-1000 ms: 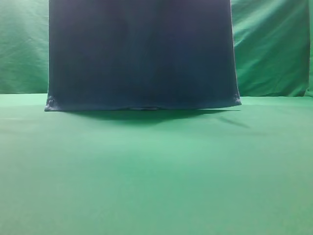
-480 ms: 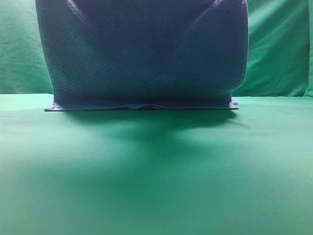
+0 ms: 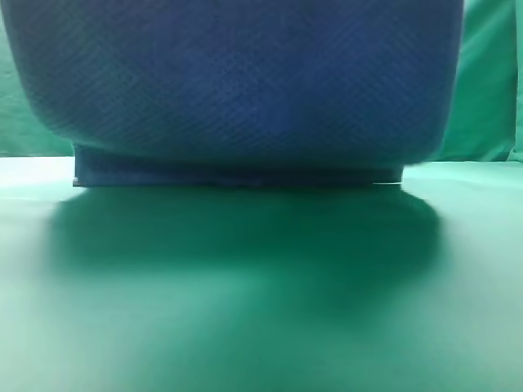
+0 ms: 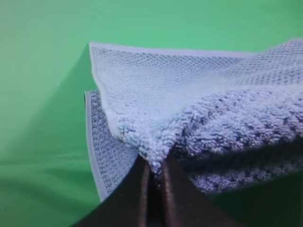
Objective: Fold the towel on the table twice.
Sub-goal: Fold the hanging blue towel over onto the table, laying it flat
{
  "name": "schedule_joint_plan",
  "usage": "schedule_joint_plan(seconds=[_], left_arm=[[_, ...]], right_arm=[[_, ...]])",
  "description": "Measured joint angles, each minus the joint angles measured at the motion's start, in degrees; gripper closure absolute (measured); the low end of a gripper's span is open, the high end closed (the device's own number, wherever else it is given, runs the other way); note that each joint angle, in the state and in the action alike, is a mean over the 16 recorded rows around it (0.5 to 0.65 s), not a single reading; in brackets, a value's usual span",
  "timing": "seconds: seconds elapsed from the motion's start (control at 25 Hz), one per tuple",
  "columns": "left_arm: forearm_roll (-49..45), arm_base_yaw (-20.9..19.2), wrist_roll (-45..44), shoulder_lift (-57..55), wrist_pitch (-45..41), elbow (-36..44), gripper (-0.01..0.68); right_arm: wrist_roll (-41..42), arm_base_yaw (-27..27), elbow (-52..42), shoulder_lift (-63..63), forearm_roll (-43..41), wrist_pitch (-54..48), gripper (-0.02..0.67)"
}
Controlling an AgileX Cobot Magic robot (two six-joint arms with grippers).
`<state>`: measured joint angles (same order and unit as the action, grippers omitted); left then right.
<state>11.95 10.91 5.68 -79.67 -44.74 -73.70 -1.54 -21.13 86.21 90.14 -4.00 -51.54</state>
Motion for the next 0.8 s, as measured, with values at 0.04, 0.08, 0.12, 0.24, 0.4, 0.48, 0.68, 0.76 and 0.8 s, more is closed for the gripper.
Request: schedule_joint_plan(seconds=[0.04,0.08,0.12,0.24,0.4,0.48,0.68,0.76,0.8], left_arm=[[0.6,0.0,-0.1,1.6,0.1,2.2,0.673],[1.2,0.1,-0.1,3.2,0.1,4.4,0.673],[1.8,0.1,-0.2,4.7,0.2,6.5,0.673],[3.7,0.1,-0.4,9.2,0.3,13.1,0.673],[6.4,0.2,-1.0,14.6,0.4,22.0,0.673],[7.7,0.2,-1.5,17.0,0.4,26.3,0.673],[10.8,0.1,-2.9,22.1,0.3,35.7,0.673],[12.0,0.1,-3.6,23.6,0.3,38.6,0.673],[12.6,0.1,-4.0,24.2,0.3,39.8,0.673]], right_arm=[[-0.2,-0.1,-2.9,-1.9,0.6,0.8,0.649],[-0.4,-0.2,-5.8,-3.8,1.2,1.5,0.649],[-0.5,-0.4,-8.7,-5.7,1.7,2.3,0.649],[-1.1,-1.3,-16.8,-10.9,3.2,4.1,0.649],[-2.6,-3.7,-26.5,-17.0,4.5,5.5,0.649],[-3.6,-5.3,-30.8,-19.4,4.7,5.9,0.649],[-7.2,-9.7,-39.4,-23.7,4.5,6.0,0.649],[-8.7,-11.3,-41.8,-24.8,4.1,5.9,0.649],[-9.4,-12.1,-42.8,-25.2,3.8,5.9,0.649]])
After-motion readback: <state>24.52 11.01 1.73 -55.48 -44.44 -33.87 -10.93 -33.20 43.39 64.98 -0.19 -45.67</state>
